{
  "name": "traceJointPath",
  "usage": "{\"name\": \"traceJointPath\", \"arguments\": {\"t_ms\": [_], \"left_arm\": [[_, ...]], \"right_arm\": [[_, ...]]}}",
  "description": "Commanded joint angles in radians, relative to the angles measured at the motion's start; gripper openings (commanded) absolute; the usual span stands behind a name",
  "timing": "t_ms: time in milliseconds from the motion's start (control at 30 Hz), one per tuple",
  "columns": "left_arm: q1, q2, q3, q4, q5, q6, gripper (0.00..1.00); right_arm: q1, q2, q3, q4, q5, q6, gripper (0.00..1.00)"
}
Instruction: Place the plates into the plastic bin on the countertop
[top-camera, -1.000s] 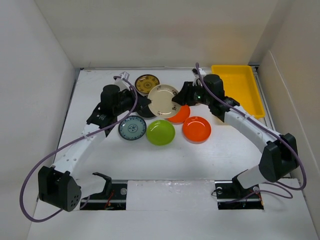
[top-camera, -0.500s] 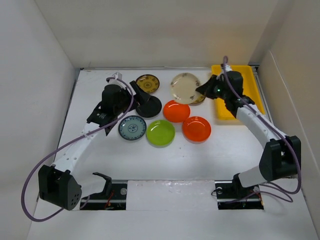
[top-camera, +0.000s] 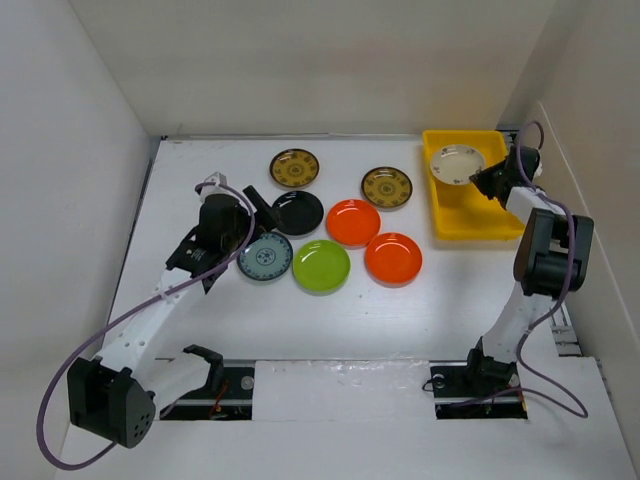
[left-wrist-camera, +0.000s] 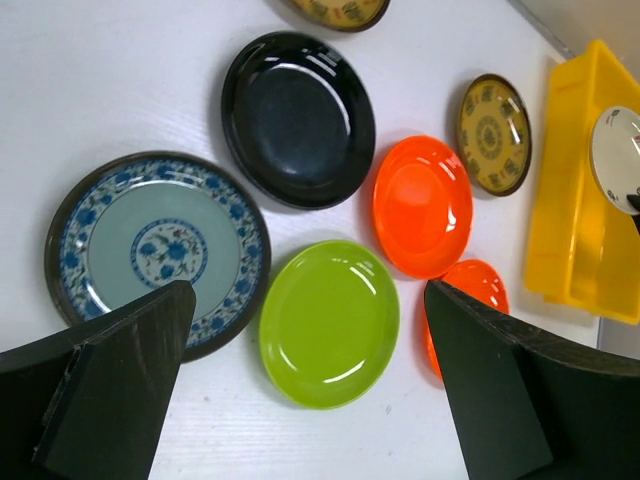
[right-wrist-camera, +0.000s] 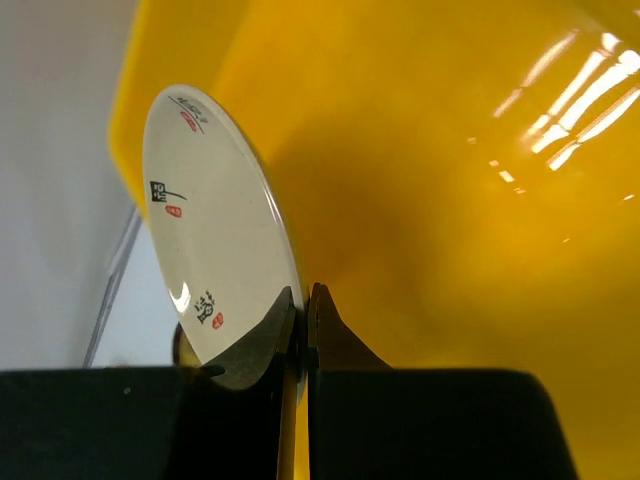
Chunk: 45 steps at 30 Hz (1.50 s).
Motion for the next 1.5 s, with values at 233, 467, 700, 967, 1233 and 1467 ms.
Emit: {"name": "traceJointPath", "arguments": {"t_ms": [233,467,700,967,1233,1467], "left_arm": [[-0.001,-0.102,-0.072,-0.068,-0.064,-0.013,1.00],[-0.001,-0.151,-0.170,-0.100,-0.057,-0.052,1.00],[-0.001,-0.208,-0.245,-0.166,-0.066,-0.150,1.00],[-0.001,-0.217,-0.348,-0.177,-0.066,-0.279,1.00],[0.023,-0.117,-0.471,0.010,-0.086,-0.376,0.93],[0.040,0.041,-0.466,0.084,-0.130,-0.441,0.65]], "right_arm": [[-0.054,0.132,0.191,0.062,-0.023,0.058,0.29],[-0.032,0.175,0.259,0.040,-0.072,0.030,0.81],[0.044,0.002,0.156,0.040,-0.054,0.010,1.00],[0.236,-0.309,-0.080,0.031,-0.100,-0.088,1.00],[0.345,-0.572,-0.267,0.132,-0.368,-0.117,1.00],[0.417,-0.770,-0.367,0.132,-0.402,-0.126,0.99]]}}
